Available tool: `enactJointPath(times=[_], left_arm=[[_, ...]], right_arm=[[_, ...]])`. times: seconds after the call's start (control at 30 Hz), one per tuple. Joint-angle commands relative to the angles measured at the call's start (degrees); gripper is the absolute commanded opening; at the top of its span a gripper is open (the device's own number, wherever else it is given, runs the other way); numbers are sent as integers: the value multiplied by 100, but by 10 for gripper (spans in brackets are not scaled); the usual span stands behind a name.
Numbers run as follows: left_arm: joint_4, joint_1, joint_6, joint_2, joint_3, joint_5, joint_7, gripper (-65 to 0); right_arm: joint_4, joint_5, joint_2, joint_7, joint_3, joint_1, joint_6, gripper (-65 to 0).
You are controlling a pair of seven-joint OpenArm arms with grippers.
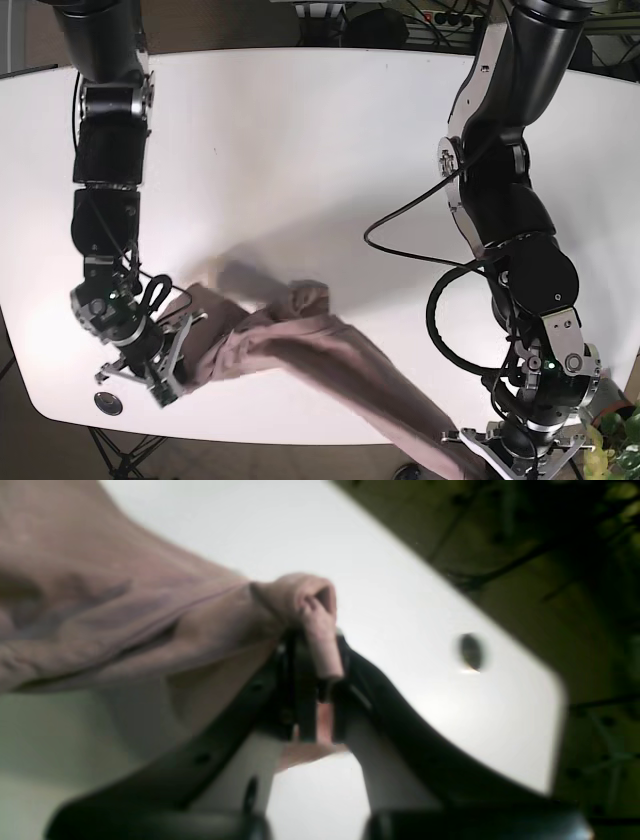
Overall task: Fold the T-shirt properly
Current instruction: 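Hold the T-shirt with both grippers and lift it, spreading it apart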
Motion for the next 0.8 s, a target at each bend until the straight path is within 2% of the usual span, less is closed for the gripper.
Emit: enactJointPath(times=[0.0, 0.1, 0.27, 0.37, 0.4, 0.63, 0.77], left_arm=[[-33, -327, 129, 34, -114, -11, -153, -650], [-217, -432, 129, 122, -352, -11, -153, -650], [-472, -406, 129, 122, -527, -11, -153, -650], [-586, -301, 103, 131, -633, -11, -153, -650], [-586, -230, 103, 131, -642, -19, -162, -650], [-604, 262, 103, 104, -650, -19, -338, -650], [-718, 614, 94, 87, -668, -19, -487, -650]], right_arm=[[144, 83, 214, -69, 30, 579, -43, -631], [171, 83, 372, -271, 30, 1019, -43, -631], [179, 83, 477, -588, 30, 1458, -34, -631], [197, 83, 469, -606, 30, 1450, 98, -631], [241, 83, 460, -606, 30, 1397, 150, -631], [417, 83, 390, -562, 56, 588, 142, -631], [531, 83, 275, -359, 522, -36, 150, -631]])
